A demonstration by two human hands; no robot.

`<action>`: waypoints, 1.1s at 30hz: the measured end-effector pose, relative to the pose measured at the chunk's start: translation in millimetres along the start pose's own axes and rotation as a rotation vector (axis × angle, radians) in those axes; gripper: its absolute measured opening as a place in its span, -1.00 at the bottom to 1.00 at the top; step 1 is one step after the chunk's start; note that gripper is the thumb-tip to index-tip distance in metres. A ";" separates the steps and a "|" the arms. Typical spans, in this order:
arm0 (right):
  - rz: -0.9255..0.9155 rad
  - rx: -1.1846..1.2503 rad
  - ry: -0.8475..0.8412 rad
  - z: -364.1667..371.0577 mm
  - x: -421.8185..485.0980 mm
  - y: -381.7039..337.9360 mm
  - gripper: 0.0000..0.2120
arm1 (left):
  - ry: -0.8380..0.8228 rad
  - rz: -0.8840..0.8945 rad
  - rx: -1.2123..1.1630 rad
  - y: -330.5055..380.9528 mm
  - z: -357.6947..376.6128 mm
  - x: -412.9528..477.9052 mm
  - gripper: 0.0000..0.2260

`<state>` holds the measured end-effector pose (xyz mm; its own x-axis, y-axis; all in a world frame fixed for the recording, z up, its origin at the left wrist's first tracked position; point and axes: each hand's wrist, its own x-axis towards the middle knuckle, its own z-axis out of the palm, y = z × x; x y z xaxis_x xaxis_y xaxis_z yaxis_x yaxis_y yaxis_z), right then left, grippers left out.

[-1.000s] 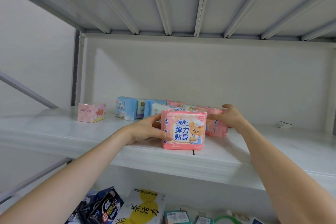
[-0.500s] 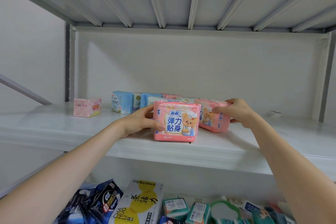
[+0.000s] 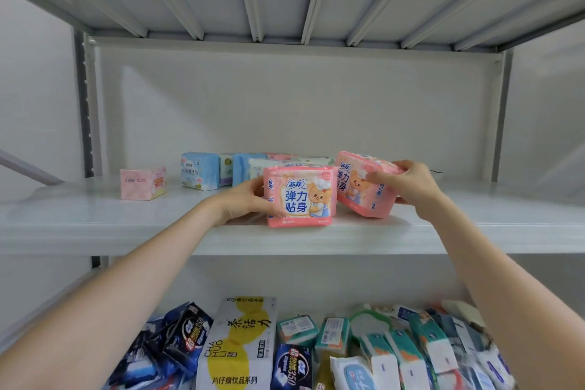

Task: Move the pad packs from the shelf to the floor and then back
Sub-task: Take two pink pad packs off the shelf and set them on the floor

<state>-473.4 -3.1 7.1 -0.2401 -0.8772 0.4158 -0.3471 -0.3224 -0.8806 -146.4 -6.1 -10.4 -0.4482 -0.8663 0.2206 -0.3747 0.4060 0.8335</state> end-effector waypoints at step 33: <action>0.061 0.055 -0.021 -84.5 -229.0 55.1 -0.42 | 0.152 0.084 -0.260 -11.1 158.2 -189.3 -0.27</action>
<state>-514.1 210.1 -117.5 -0.2400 -0.9031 0.3562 -0.2818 -0.2864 -0.9158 -185.8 199.4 -141.5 -0.3351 -0.8745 0.3507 -0.1125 0.4067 0.9066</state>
